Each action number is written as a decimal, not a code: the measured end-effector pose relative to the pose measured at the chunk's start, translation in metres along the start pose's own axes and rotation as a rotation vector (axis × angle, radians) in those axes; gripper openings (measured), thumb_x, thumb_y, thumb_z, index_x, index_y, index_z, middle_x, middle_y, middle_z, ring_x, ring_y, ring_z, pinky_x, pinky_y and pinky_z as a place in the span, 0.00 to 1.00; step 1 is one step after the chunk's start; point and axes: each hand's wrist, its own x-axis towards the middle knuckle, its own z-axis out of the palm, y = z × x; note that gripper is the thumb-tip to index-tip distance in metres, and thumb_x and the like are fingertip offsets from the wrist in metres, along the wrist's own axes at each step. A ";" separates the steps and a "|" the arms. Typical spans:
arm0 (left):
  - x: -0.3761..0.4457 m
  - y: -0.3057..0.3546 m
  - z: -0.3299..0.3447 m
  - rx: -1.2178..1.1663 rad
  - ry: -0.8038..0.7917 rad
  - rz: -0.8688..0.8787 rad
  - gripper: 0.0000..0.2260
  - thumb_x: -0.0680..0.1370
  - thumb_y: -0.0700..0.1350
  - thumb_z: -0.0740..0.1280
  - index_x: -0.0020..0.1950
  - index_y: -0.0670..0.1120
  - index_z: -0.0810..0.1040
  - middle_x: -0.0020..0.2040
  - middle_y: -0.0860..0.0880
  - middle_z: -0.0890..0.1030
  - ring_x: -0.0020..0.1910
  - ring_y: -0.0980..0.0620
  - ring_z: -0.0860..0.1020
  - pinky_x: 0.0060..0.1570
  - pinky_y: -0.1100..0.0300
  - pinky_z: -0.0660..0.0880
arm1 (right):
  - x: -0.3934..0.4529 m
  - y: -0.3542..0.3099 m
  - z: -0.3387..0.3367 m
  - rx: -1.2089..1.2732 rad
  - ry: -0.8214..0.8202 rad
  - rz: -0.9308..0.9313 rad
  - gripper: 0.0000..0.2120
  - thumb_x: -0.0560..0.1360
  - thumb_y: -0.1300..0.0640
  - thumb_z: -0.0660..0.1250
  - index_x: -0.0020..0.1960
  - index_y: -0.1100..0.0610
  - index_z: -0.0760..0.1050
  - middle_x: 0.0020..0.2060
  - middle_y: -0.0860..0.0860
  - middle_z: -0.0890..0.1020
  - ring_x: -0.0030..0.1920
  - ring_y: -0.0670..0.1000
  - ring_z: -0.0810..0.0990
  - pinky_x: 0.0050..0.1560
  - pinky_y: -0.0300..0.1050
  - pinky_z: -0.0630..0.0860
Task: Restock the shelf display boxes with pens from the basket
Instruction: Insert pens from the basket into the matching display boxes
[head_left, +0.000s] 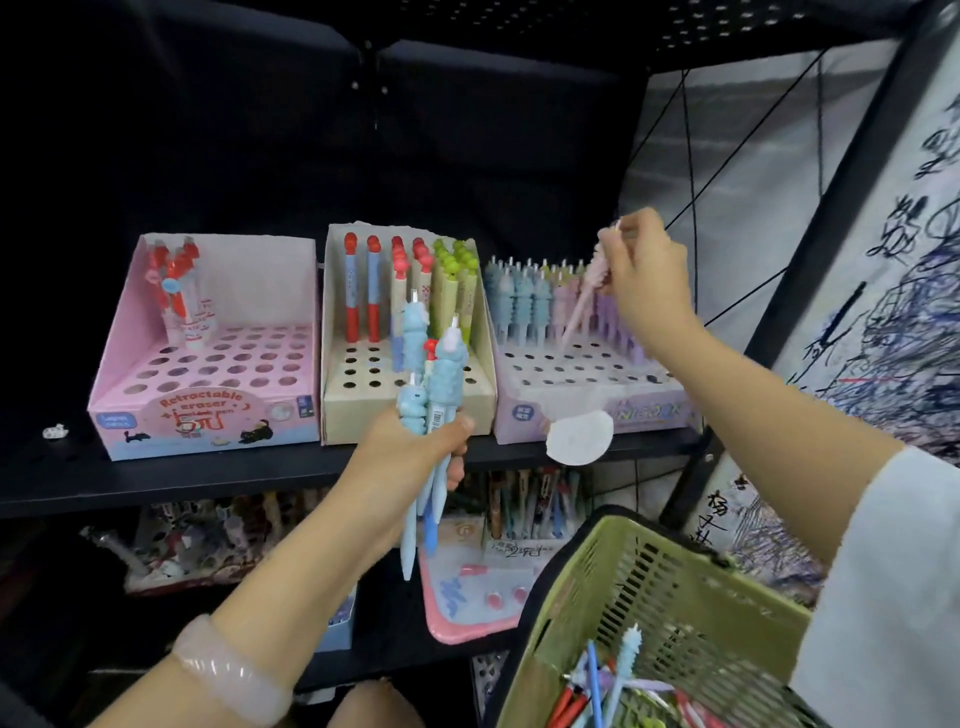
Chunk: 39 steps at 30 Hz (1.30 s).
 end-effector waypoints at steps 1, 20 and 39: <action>0.003 0.000 0.003 0.005 -0.006 0.005 0.03 0.76 0.40 0.67 0.43 0.44 0.74 0.27 0.52 0.75 0.24 0.54 0.72 0.26 0.63 0.70 | 0.006 0.006 0.001 -0.057 0.005 -0.004 0.12 0.81 0.53 0.57 0.56 0.61 0.69 0.44 0.58 0.79 0.45 0.60 0.78 0.45 0.54 0.76; 0.023 -0.008 0.006 -0.049 0.025 0.014 0.04 0.74 0.39 0.68 0.40 0.43 0.78 0.29 0.48 0.79 0.26 0.53 0.75 0.30 0.61 0.73 | 0.034 0.044 0.039 -0.599 -0.505 0.139 0.20 0.79 0.65 0.55 0.71 0.63 0.59 0.60 0.65 0.73 0.57 0.63 0.75 0.45 0.47 0.69; 0.007 0.003 0.007 -0.165 0.002 0.014 0.06 0.73 0.45 0.68 0.43 0.43 0.75 0.27 0.51 0.76 0.22 0.55 0.71 0.23 0.65 0.70 | -0.035 -0.049 0.019 0.585 -0.452 0.261 0.05 0.80 0.59 0.58 0.46 0.56 0.71 0.39 0.51 0.81 0.32 0.43 0.81 0.35 0.38 0.80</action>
